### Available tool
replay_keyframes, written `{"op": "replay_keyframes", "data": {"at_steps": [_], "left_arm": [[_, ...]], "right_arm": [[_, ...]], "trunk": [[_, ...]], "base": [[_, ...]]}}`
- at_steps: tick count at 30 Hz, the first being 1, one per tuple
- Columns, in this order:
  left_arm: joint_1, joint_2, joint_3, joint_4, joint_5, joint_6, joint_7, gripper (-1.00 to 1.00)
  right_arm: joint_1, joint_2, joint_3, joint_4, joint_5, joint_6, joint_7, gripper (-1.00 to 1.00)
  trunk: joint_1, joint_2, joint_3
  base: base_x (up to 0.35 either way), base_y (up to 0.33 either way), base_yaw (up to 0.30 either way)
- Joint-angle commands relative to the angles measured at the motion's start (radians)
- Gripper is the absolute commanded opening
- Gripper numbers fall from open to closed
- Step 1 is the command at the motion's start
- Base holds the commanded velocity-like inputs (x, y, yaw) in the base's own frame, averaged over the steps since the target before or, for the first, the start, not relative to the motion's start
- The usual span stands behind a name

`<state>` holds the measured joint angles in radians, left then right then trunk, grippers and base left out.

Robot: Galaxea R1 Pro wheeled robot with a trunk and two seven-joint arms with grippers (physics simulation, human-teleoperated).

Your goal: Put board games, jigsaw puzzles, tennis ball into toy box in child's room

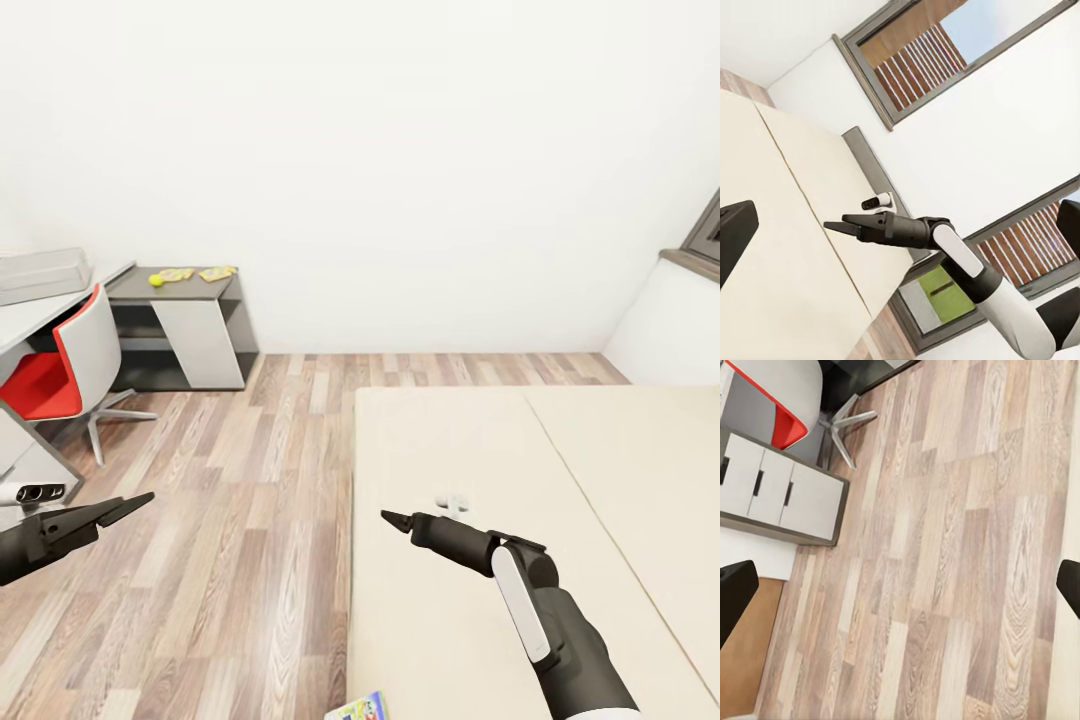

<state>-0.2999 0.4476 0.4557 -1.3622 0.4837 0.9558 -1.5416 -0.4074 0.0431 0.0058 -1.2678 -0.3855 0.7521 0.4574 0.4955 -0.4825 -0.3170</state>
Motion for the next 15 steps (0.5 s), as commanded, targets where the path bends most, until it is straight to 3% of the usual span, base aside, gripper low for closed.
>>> {"op": "replay_keyframes", "data": {"at_steps": [1, 15], "left_arm": [[-0.001, 0.000, 0.000, 0.000, -0.001, 0.011, -0.004, 1.00], [-0.001, 0.001, 0.001, 0.001, -0.001, 0.010, -0.004, 1.00]], "right_arm": [[-0.001, 0.000, -0.001, -0.001, -0.002, 0.006, 0.001, 1.00], [-0.001, -0.001, -0.002, -0.001, -0.004, 0.006, 0.001, 1.00]], "trunk": [[0.000, -0.002, 0.000], [0.000, -0.002, 0.021]], "base": [[0.000, 0.000, 0.085], [0.000, 0.000, 0.071]]}}
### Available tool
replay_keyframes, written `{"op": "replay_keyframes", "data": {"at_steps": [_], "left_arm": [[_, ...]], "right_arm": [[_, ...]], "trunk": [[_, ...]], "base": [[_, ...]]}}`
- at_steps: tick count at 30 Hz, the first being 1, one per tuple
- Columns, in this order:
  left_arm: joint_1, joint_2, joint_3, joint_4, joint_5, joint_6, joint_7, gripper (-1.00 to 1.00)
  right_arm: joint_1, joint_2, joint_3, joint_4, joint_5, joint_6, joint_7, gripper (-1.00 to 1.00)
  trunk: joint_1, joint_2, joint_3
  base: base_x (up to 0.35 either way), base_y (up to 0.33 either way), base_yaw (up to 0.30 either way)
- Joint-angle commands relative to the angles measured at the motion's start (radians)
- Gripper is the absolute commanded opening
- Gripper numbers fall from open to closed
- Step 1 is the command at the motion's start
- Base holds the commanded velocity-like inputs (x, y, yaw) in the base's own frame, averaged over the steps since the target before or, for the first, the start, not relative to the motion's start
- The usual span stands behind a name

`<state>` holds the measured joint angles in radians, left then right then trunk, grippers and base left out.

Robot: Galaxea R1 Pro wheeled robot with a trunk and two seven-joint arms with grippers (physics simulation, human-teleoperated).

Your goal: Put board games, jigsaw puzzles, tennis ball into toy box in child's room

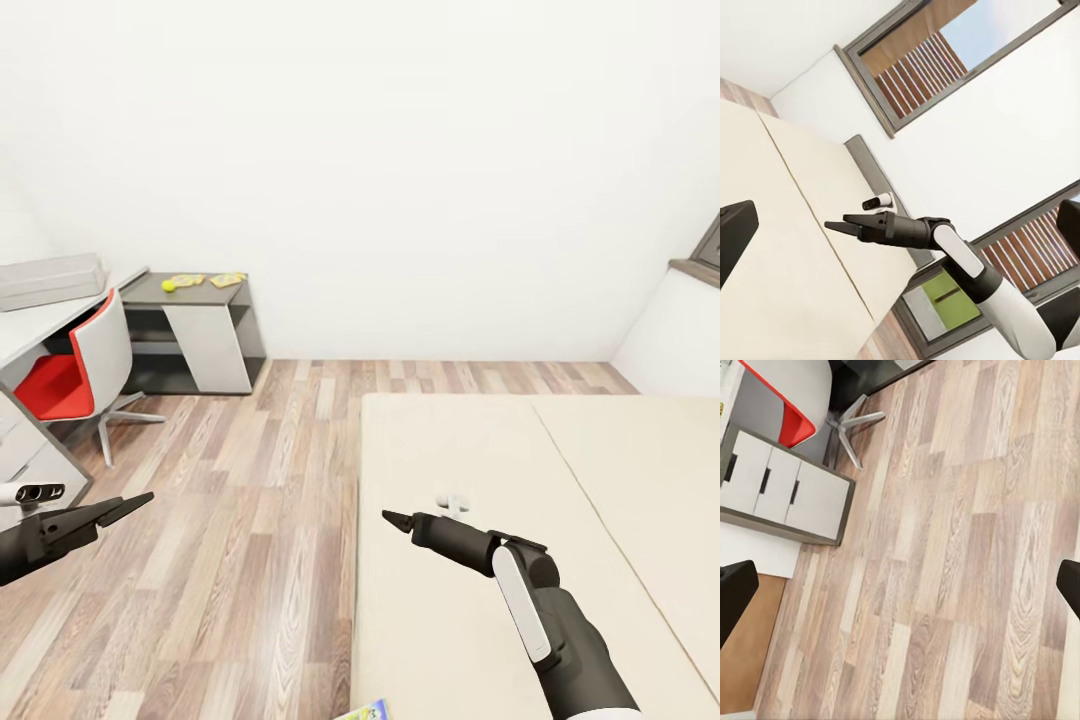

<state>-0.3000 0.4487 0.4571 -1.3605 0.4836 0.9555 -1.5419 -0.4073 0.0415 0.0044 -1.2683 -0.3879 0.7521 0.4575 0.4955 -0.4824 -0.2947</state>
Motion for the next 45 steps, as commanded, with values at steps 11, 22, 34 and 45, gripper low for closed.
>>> {"op": "replay_keyframes", "data": {"at_steps": [11, 22, 34, 45], "left_arm": [[-0.001, 0.001, 0.000, 0.000, 0.000, 0.011, -0.004, 1.00], [-0.001, 0.001, 0.000, 0.000, 0.000, 0.011, -0.005, 1.00], [-0.001, 0.001, 0.000, 0.000, 0.000, 0.011, -0.006, 1.00], [-0.001, 0.001, 0.000, 0.000, 0.000, 0.011, -0.006, 1.00]], "right_arm": [[-0.001, 0.001, -0.001, -0.001, -0.004, 0.006, 0.001, 1.00], [-0.001, 0.001, -0.001, -0.002, -0.007, 0.006, 0.001, 1.00], [-0.001, 0.002, 0.000, -0.002, -0.004, 0.006, 0.001, 1.00], [-0.001, 0.003, 0.000, -0.002, 0.001, 0.006, 0.001, 1.00]], "trunk": [[0.000, -0.002, 0.001], [0.000, -0.002, 0.007], [0.000, -0.002, 0.017], [0.000, -0.002, 0.027]], "base": [[0.000, 0.000, 0.007], [0.000, 0.000, -0.037], [0.000, 0.000, -0.028], [0.000, 0.000, 0.008]]}}
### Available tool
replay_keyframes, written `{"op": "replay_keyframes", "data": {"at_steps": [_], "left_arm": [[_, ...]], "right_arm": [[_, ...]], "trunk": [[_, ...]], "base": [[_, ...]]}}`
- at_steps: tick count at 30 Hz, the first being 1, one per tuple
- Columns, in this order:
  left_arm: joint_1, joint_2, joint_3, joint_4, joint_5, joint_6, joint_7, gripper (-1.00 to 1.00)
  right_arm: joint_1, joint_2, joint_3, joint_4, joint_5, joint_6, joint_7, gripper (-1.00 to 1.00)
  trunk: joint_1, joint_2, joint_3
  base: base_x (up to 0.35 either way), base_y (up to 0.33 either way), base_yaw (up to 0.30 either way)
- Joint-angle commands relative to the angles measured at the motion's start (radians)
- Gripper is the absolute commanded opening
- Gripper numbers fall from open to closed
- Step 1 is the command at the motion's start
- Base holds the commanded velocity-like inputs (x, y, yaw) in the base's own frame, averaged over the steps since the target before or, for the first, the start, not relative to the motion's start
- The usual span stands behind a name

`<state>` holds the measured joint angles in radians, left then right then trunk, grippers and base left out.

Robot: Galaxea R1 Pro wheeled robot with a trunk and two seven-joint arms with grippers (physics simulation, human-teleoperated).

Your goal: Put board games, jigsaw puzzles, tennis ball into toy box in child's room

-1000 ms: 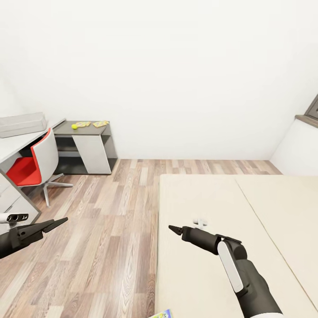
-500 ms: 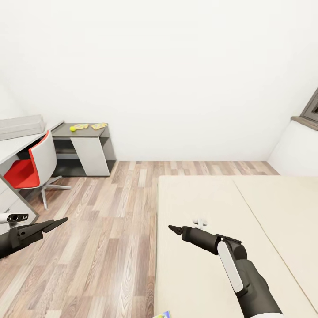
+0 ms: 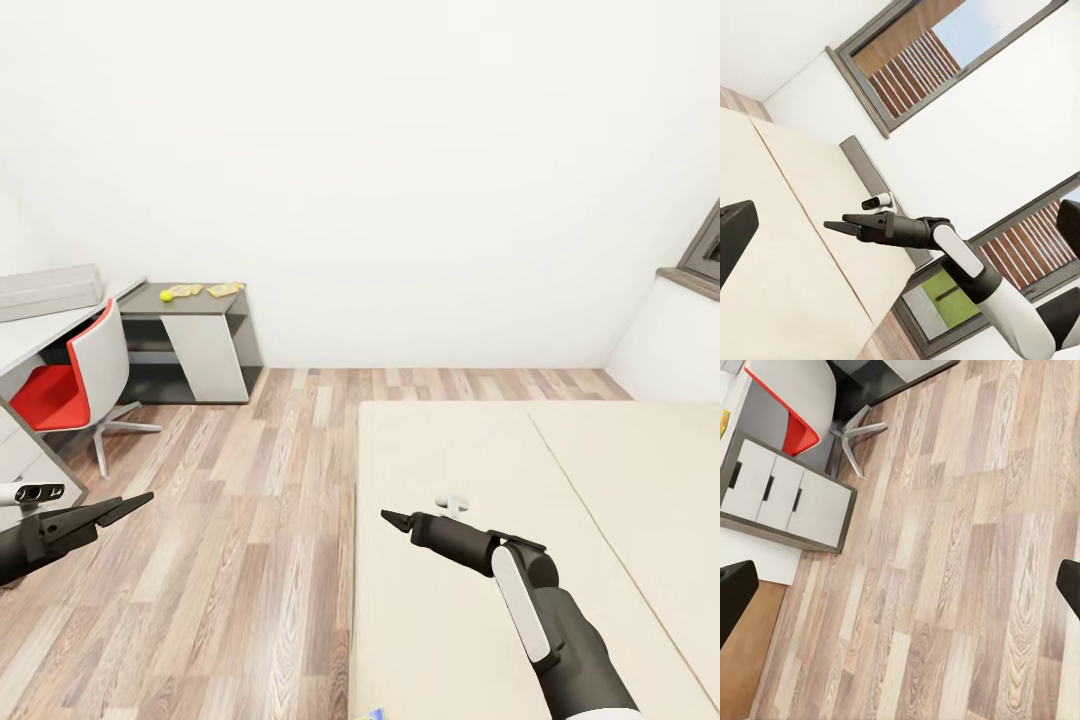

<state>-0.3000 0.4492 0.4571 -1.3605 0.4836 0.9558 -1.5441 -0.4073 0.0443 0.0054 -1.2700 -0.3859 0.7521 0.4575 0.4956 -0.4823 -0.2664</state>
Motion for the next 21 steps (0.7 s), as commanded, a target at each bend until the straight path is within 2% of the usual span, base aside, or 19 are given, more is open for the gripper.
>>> {"op": "replay_keyframes", "data": {"at_steps": [1, 13, 21], "left_arm": [[-0.001, 0.000, 0.000, 0.000, 0.000, 0.011, -0.004, 1.00], [-0.001, 0.000, 0.000, 0.000, 0.000, 0.011, -0.004, 1.00], [-0.001, 0.000, 0.000, 0.000, 0.000, 0.010, -0.004, 1.00]], "right_arm": [[-0.001, 0.001, -0.001, -0.001, -0.001, 0.006, 0.001, 1.00], [-0.001, 0.000, -0.001, -0.002, -0.005, 0.006, 0.001, 1.00], [-0.001, 0.001, 0.001, -0.005, -0.002, 0.006, 0.001, 1.00]], "trunk": [[0.000, -0.002, -0.002], [0.000, -0.002, 0.000], [0.000, -0.002, 0.010]], "base": [[0.000, 0.000, 0.001], [0.000, 0.000, 0.000], [0.000, 0.000, 0.000]]}}
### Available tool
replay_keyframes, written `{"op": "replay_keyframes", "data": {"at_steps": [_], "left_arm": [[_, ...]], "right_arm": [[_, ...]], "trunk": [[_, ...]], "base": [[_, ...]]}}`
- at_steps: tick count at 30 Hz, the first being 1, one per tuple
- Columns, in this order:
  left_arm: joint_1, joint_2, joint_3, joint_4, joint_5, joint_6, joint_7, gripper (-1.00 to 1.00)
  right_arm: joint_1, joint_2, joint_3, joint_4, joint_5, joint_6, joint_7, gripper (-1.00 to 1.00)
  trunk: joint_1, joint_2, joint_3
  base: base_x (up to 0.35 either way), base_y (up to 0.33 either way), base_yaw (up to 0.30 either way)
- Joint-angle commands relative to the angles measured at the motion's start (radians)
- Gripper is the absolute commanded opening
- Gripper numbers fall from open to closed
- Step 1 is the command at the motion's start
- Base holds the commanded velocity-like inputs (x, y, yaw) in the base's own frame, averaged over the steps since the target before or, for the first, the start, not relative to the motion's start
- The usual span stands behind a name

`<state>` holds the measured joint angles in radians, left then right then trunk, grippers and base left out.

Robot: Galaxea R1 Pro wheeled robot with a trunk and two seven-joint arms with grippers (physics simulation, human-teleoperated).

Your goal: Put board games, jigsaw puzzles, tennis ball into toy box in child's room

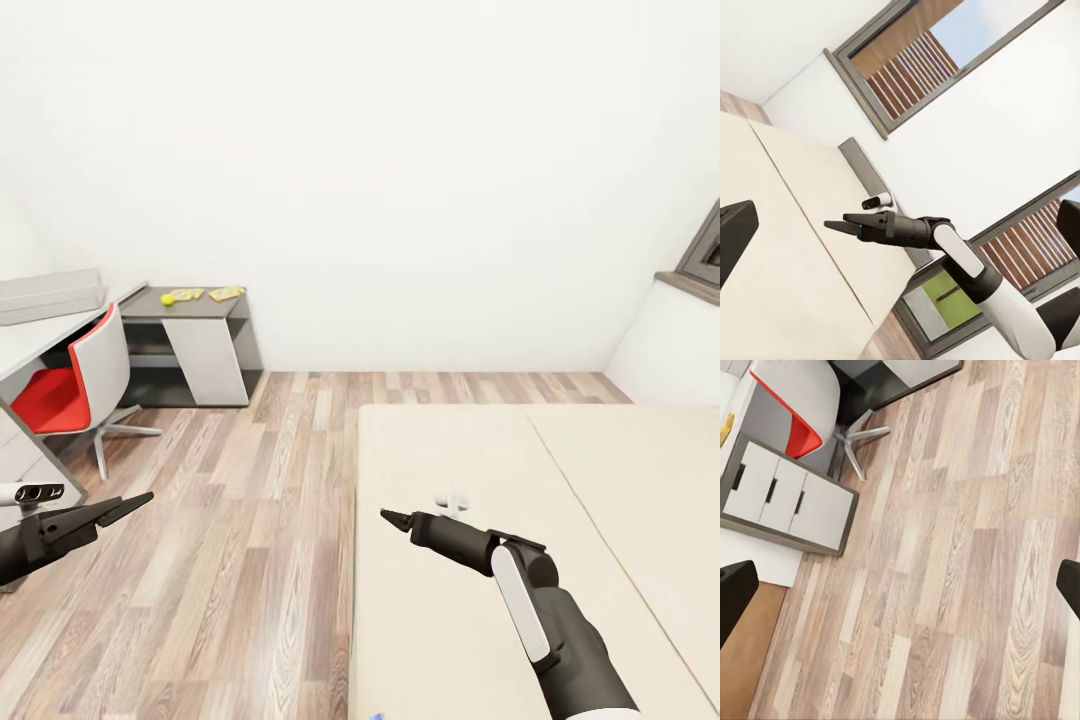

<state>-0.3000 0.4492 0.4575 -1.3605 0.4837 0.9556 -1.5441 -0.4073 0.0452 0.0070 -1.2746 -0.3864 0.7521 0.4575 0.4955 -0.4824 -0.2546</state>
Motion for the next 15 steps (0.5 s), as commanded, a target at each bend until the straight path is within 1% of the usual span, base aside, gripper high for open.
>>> {"op": "replay_keyframes", "data": {"at_steps": [1, 15], "left_arm": [[-0.001, 0.000, 0.000, 0.000, 0.000, 0.011, -0.004, 1.00], [-0.001, 0.000, 0.000, 0.000, 0.000, 0.010, -0.004, 1.00]], "right_arm": [[-0.001, 0.000, -0.001, -0.001, -0.001, 0.006, 0.001, 1.00], [-0.001, 0.002, -0.001, 0.002, 0.000, 0.006, 0.001, 1.00]], "trunk": [[0.000, -0.002, 0.000], [0.000, -0.002, 0.023]], "base": [[0.000, 0.000, 0.000], [0.000, 0.000, 0.000]]}}
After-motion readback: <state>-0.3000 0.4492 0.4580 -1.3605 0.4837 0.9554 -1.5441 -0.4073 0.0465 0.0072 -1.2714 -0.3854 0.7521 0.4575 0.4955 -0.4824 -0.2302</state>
